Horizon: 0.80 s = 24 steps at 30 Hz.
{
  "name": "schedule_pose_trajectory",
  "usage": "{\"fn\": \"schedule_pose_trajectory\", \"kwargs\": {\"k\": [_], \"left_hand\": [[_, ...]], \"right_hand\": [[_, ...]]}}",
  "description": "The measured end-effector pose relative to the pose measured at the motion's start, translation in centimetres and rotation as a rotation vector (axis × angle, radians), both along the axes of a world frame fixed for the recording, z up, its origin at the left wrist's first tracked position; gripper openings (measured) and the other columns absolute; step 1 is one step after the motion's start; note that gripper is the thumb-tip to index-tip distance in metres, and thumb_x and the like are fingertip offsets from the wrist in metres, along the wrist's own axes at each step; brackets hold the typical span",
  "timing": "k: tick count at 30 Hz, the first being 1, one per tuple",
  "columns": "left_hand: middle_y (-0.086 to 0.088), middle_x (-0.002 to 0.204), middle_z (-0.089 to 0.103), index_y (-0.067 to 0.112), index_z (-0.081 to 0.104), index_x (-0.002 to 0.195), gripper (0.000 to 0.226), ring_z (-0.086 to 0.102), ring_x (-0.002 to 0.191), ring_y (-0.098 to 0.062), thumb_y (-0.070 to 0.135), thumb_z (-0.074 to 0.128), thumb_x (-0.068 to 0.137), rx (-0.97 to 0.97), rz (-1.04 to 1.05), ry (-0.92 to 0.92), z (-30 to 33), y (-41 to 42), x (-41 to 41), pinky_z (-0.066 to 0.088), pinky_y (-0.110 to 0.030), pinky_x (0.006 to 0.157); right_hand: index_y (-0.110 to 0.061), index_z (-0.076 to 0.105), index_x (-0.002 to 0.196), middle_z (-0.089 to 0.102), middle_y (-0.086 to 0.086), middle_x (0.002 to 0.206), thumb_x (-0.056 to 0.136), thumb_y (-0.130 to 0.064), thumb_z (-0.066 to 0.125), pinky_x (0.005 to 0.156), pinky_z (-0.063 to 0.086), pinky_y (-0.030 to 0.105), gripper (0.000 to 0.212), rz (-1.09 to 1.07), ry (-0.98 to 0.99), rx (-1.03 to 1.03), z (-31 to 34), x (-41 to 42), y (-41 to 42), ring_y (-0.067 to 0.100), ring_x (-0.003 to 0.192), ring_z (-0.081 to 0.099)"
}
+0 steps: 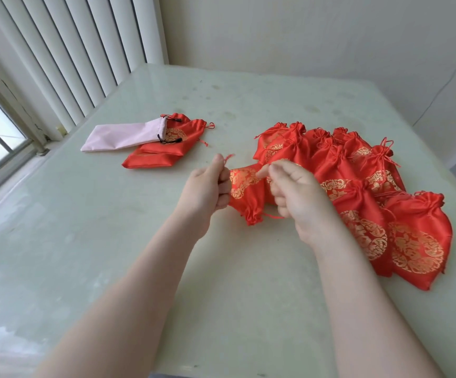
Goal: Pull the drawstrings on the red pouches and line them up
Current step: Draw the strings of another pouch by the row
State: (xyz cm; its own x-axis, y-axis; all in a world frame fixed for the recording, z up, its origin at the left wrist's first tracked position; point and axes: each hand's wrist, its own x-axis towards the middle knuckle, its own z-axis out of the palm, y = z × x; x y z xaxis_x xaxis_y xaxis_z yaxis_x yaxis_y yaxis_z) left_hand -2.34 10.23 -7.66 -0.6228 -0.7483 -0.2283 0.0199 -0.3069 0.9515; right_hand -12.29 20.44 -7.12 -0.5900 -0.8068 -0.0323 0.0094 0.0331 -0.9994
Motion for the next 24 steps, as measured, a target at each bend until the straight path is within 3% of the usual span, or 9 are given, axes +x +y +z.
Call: {"fn": "schedule_pose_trajectory", "kwargs": {"k": [4, 8, 11, 13, 16, 18, 20, 24], "left_hand": [[-0.003, 0.059, 0.026, 0.011, 0.046, 0.066, 0.03, 0.025, 0.047, -0.012, 0.008, 0.034, 0.093, -0.066, -0.016, -0.008, 0.1, 0.8, -0.2, 0.019, -0.026, 0.051], [-0.012, 0.072, 0.05, 0.018, 0.051, 0.07, 0.029, 0.031, 0.039, -0.003, 0.012, 0.039, 0.095, -0.268, -0.039, -0.088, 0.0, 1.1, -0.1, 0.025, -0.015, 0.04], [0.0, 0.063, 0.062, 0.018, 0.056, 0.074, 0.028, 0.041, 0.039, 0.0, 0.015, 0.041, 0.097, -0.321, -0.045, -0.082, -0.1, 1.6, -0.1, 0.031, -0.012, 0.039], [0.008, 0.055, 0.06, 0.016, 0.059, 0.074, 0.029, 0.043, 0.041, -0.001, 0.013, 0.042, 0.097, -0.334, -0.068, -0.037, -0.1, 1.7, -0.1, 0.032, -0.012, 0.042], [0.012, 0.051, 0.052, 0.017, 0.064, 0.078, 0.026, 0.036, 0.045, -0.002, 0.01, 0.046, 0.096, -0.364, -0.083, 0.016, -0.1, 1.6, 0.0, 0.03, -0.014, 0.045], [0.011, 0.049, 0.041, 0.017, 0.066, 0.084, 0.024, 0.031, 0.044, -0.003, 0.008, 0.047, 0.095, -0.327, -0.07, 0.064, -0.2, 1.6, -0.1, 0.027, -0.014, 0.045], [0.008, 0.055, 0.041, 0.019, 0.065, 0.094, 0.021, 0.031, 0.045, -0.004, 0.005, 0.049, 0.094, -0.302, -0.061, 0.11, -0.1, 1.6, 0.0, 0.027, -0.014, 0.046], [0.011, 0.058, 0.057, 0.02, 0.062, 0.102, 0.021, 0.038, 0.045, -0.002, 0.006, 0.061, 0.086, -0.271, 0.041, 0.137, 0.2, 1.1, 0.2, 0.033, -0.013, 0.046]], "right_hand": [[-0.014, 0.062, 0.082, 0.038, -0.014, 0.039, 0.089, -0.009, 0.057, 0.034, 0.026, 0.011, 0.011, 0.097, 0.122, 0.069, -0.4, 1.1, -0.5, 0.0, 0.031, 0.033], [-0.015, 0.064, 0.072, 0.027, -0.011, 0.047, 0.082, -0.007, 0.066, 0.039, 0.022, 0.012, 0.014, 0.073, 0.133, 0.079, -1.2, 0.8, -0.8, 0.001, 0.038, 0.024], [-0.005, 0.063, 0.071, 0.039, -0.004, 0.053, 0.079, -0.01, 0.07, 0.049, 0.031, 0.018, 0.012, 0.091, 0.17, 0.085, -1.7, 1.1, -1.0, 0.003, 0.049, 0.036], [-0.008, 0.065, 0.074, 0.047, -0.006, 0.055, 0.08, -0.012, 0.07, 0.051, 0.035, 0.022, 0.009, 0.073, 0.199, 0.064, -1.8, 1.4, -1.3, 0.003, 0.052, 0.04], [-0.013, 0.069, 0.081, 0.067, 0.009, 0.074, 0.086, -0.017, 0.064, 0.063, 0.045, 0.031, 0.008, -0.006, 0.204, -0.01, -2.1, 1.5, -1.5, 0.008, 0.068, 0.053], [-0.004, 0.065, 0.075, 0.06, 0.008, 0.065, 0.088, -0.019, 0.062, 0.057, 0.038, 0.03, 0.02, -0.075, 0.225, -0.052, -2.1, 1.7, -1.6, 0.009, 0.062, 0.047], [0.001, 0.059, 0.069, 0.048, -0.007, 0.05, 0.089, -0.018, 0.061, 0.048, 0.03, 0.022, 0.027, -0.11, 0.223, -0.062, -2.0, 1.8, -1.6, 0.002, 0.049, 0.038], [-0.016, 0.051, 0.058, 0.034, -0.013, 0.039, 0.09, -0.012, 0.056, 0.037, 0.021, 0.011, 0.033, -0.098, 0.061, -0.062, -1.2, 2.0, -1.4, 0.001, 0.035, 0.028]]}}
